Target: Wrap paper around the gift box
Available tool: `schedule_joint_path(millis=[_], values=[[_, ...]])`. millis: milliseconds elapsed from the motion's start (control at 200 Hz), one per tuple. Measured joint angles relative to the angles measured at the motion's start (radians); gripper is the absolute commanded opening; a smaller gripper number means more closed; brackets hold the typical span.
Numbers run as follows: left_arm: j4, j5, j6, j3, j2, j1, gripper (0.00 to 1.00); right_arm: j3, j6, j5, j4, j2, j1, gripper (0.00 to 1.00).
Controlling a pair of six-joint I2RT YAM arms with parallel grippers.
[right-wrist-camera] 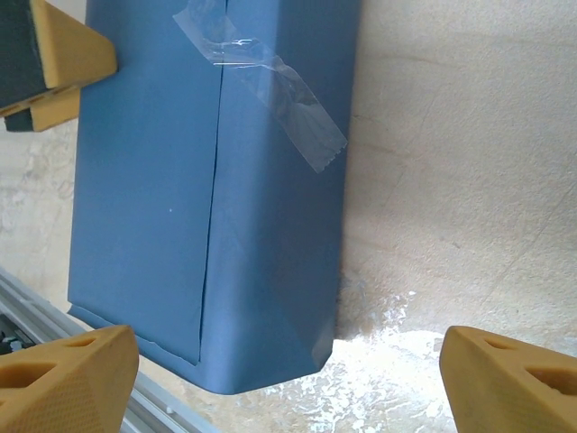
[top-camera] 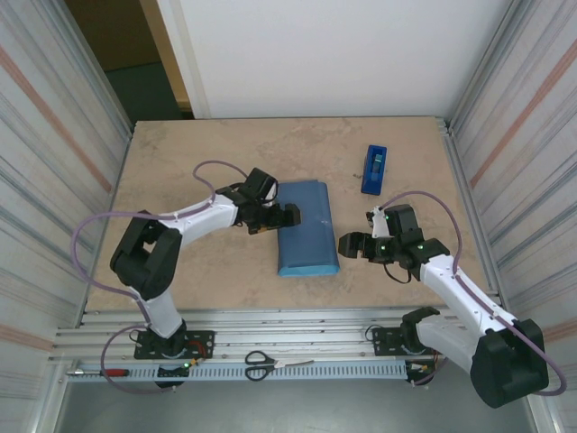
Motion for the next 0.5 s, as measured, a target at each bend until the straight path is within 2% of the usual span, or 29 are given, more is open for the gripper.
schedule_joint_path(millis=[501], values=[[0.005,0.004,0.004,0.001,0.014,0.0,0.99,0.0,-0.004,0.001,-0.009,0.024,0.002,0.86]])
